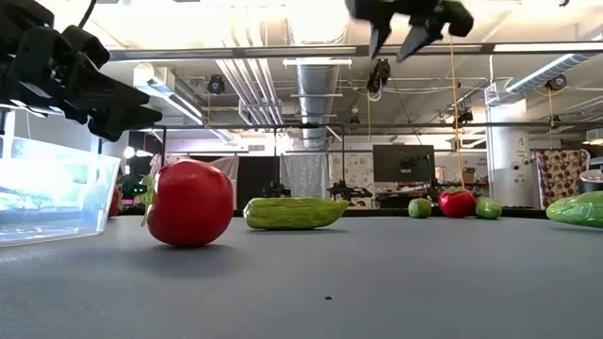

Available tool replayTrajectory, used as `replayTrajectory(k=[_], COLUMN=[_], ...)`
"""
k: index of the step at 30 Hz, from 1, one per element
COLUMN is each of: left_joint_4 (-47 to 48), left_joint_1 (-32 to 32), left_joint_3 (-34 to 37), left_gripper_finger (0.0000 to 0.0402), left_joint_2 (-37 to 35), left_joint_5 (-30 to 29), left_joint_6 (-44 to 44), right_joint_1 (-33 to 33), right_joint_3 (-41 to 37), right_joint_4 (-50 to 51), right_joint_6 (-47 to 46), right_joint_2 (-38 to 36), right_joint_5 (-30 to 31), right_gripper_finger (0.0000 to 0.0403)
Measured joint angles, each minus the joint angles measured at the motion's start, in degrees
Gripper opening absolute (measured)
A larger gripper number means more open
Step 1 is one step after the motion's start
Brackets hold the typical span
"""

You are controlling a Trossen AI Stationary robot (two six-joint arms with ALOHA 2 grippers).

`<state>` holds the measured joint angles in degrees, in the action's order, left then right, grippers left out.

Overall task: Sort produce into baskets
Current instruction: Put the right lime into the white bin

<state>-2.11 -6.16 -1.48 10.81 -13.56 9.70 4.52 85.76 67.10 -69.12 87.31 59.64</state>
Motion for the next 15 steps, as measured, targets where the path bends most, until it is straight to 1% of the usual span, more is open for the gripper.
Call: replayTrajectory(k=[3, 8, 10, 13, 15], left_joint_4=[0.0, 0.0, 0.0, 0.0, 0.0], left_joint_1=[0.0, 0.0, 0.0, 0.0, 0.0], left_joint_3=[0.0, 0.0, 0.0, 0.0, 0.0], left_gripper_finger=[0.0231, 0.0231, 0.0231, 0.0231, 0.0231], left_joint_2=[0.0, 0.0, 0.0, 0.0, 0.0], left_joint_5=[0.0, 0.0, 0.0, 0.0, 0.0], left_joint_6=[0.0, 0.0, 0.0, 0.0, 0.0], right_joint_1=[-9.2, -23.9, -28.9, -35.0, -39.0], right_joint_3=[-0.2, -2.4, -3.0, -3.0, -2.9], right_joint_4=[-0.4, -5.3, -6.7, -6.7, -7.0], right_joint_6=[10.6, 29.6, 35.0, 41.4, 43.0], right_joint_2=[0.1, 2.1, 3.7, 7.0, 9.3], right_joint_5=[-8.1, -28.7, -35.2, -41.1, -43.9], right_gripper_finger=[0.0221, 0.0221, 0.0221, 0.0224, 0.0233])
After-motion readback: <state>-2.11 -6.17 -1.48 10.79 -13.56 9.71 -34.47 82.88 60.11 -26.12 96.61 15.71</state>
